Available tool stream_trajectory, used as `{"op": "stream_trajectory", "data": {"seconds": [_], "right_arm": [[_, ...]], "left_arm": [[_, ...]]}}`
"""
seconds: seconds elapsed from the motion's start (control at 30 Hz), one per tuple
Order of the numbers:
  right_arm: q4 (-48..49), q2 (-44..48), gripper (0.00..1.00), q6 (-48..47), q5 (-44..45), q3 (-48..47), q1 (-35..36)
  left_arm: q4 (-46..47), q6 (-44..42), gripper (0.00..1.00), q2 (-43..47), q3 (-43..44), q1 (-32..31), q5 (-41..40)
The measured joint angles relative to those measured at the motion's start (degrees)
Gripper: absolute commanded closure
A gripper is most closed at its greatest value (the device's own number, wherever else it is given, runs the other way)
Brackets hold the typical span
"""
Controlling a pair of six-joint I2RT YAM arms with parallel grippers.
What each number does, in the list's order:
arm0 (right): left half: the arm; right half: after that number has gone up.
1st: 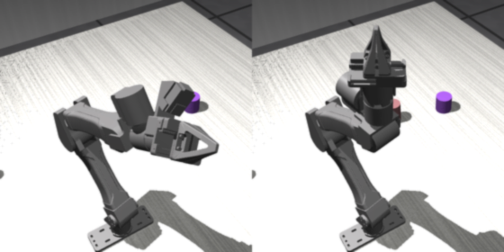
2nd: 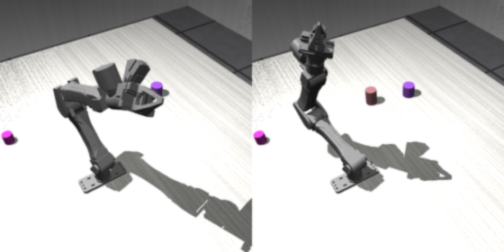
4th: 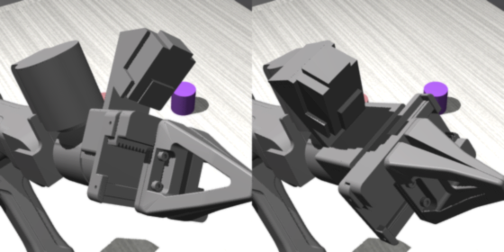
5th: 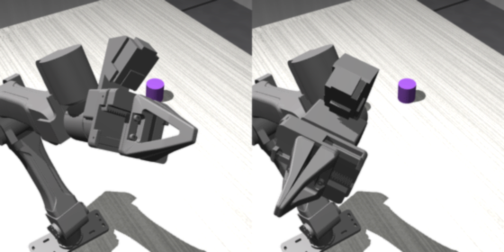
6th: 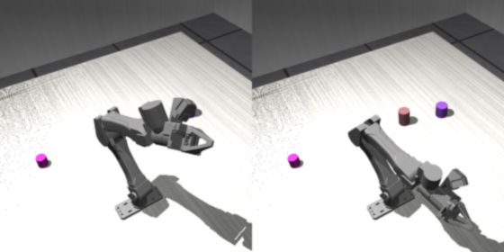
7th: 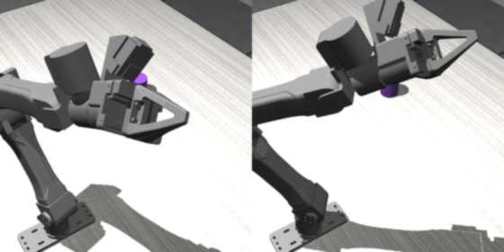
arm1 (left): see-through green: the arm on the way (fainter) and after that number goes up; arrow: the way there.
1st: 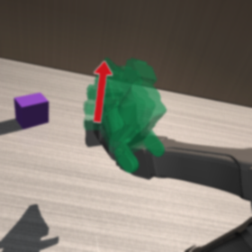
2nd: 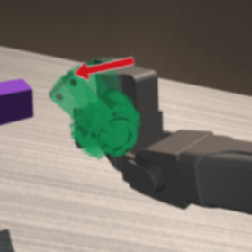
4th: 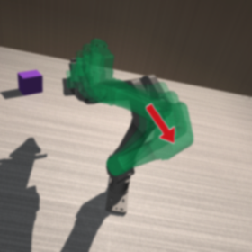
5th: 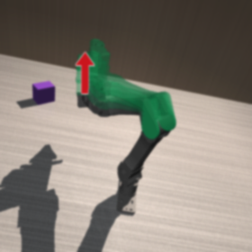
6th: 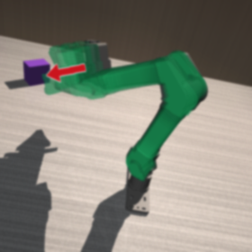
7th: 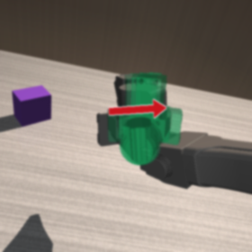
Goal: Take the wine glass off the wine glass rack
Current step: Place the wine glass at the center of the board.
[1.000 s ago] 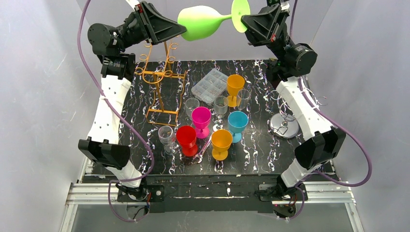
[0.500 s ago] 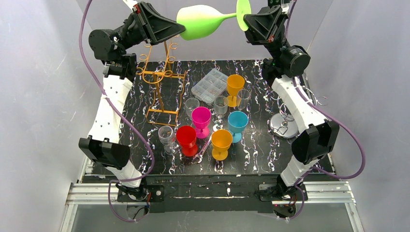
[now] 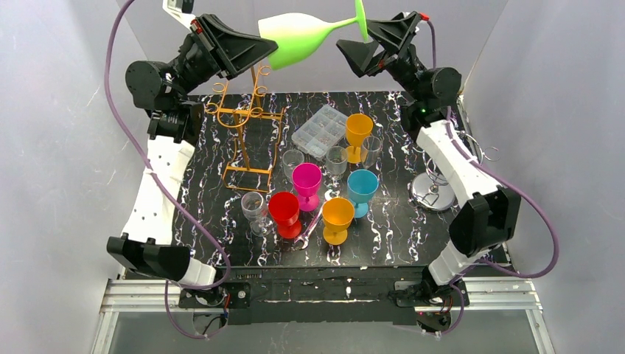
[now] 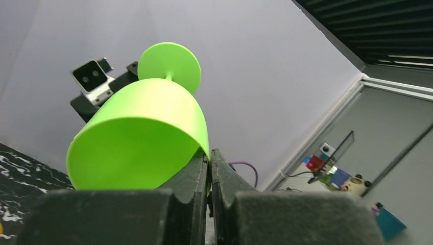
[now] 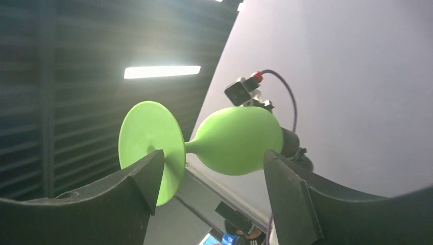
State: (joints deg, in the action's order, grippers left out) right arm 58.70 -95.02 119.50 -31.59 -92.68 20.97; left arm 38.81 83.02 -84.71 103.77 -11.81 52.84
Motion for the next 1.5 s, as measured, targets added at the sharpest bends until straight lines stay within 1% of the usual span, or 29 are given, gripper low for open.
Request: {"op": "stream_trajectory", "data": {"seconds": [0.1,0.2,0.3,0.37,0.5,0.6,0.63,0.67,0.73,0.8,0.83,0.87,0.9,0.97,1.0,1.07,1.1,1.17,1.2,1.23,1.37,1.5], "right_arm": [[-8.0,3.4,0.14,-4.7,-0.3,1.4,-0.1],[-17.4,7.6,0.09,-12.1,-1.3,1.7,-0.2],[-28.8,12.2,0.05,-22.3,-2.0,1.3,-0.2],[-37.4,14.4,0.02,-30.2,-2.0,-0.3,-0.2],[-54.1,16.8,0.02,-45.5,-0.6,-4.5,-0.1],[-63.7,17.9,0.02,-54.4,1.4,-5.9,-0.1],[-68.0,18.1,0.02,-58.4,2.5,-6.3,-0.1],[-70.4,18.3,0.02,-60.5,3.1,-6.4,-0.1],[-80.3,18.3,0.02,-68.9,6.5,-6.5,-0.1],[-85.2,18.8,0.02,-73.4,9.0,-6.4,-0.1],[-86.7,19.1,0.02,-74.8,9.8,-6.4,-0.1],[-88.6,20.0,0.02,-77.0,11.2,-5.9,-0.1],[-89.6,20.4,0.02,-78.2,12.0,-5.8,-0.1],[-91.0,20.6,0.02,-80.1,13.1,-5.8,-0.1],[-92.4,20.6,0.02,-81.1,13.5,-5.8,-0.1],[-93.3,20.6,0.02,-82.3,13.7,-5.7,-0.1],[-94.0,20.6,0.02,-83.1,13.9,-5.7,-0.1],[-95.0,20.5,0.02,-84.0,13.9,-5.7,-0.1],[-95.4,20.5,0.02,-84.4,13.9,-5.7,-0.1],[-95.7,20.5,0.02,-84.8,13.9,-5.7,0.0],[-96.1,20.3,0.02,-85.6,13.9,-5.1,0.0],[-96.3,19.9,0.02,-86.1,13.9,-4.5,0.0]], "left_arm": [[-5.2,-4.7,1.00,2.1,-0.3,0.0,-2.7],[-12.9,-11.3,1.00,4.9,-0.3,0.0,-6.1],[-24.2,-19.8,1.00,8.6,0.8,-0.1,-10.7],[-33.9,-26.5,1.00,10.8,3.3,-0.1,-15.4],[-49.6,-37.8,1.00,15.1,7.8,-0.1,-25.0],[-60.1,-44.5,1.00,17.9,11.6,-0.1,-31.8],[-63.7,-46.8,1.00,19.2,12.5,-0.1,-34.5],[-67.2,-48.8,1.00,20.4,12.9,-0.1,-37.1],[-77.5,-54.1,1.00,24.7,13.5,-0.1,-45.6],[-87.3,-57.5,1.00,26.8,14.4,-0.2,-55.4],[-90.8,-58.4,1.00,27.6,14.4,-0.2,-59.2],[-96.4,-59.5,1.00,29.2,13.6,-0.2,-65.8],[-100.1,-59.9,1.00,30.3,12.7,-0.2,-69.8],[-104.3,-59.5,1.00,33.1,6.9,-0.2,-75.8],[-108.9,-58.7,1.00,34.8,0.0,-0.2,-78.4],[-111.7,-57.7,1.00,33.6,-8.2,-0.2,-78.7],[-111.4,-57.2,1.00,33.3,-13.8,-0.2,-77.5],[-111.1,-56.8,1.00,31.8,-20.9,-0.1,-74.9],[-110.4,-56.7,1.00,30.6,-25.6,0.0,-72.2],[-110.4,-56.8,1.00,30.3,-26.2,0.0,-71.8],[-107.1,-56.8,1.00,26.2,-33.3,0.6,-66.1],[-104.4,-56.8,1.00,25.2,-37.1,1.7,-62.1]]}}
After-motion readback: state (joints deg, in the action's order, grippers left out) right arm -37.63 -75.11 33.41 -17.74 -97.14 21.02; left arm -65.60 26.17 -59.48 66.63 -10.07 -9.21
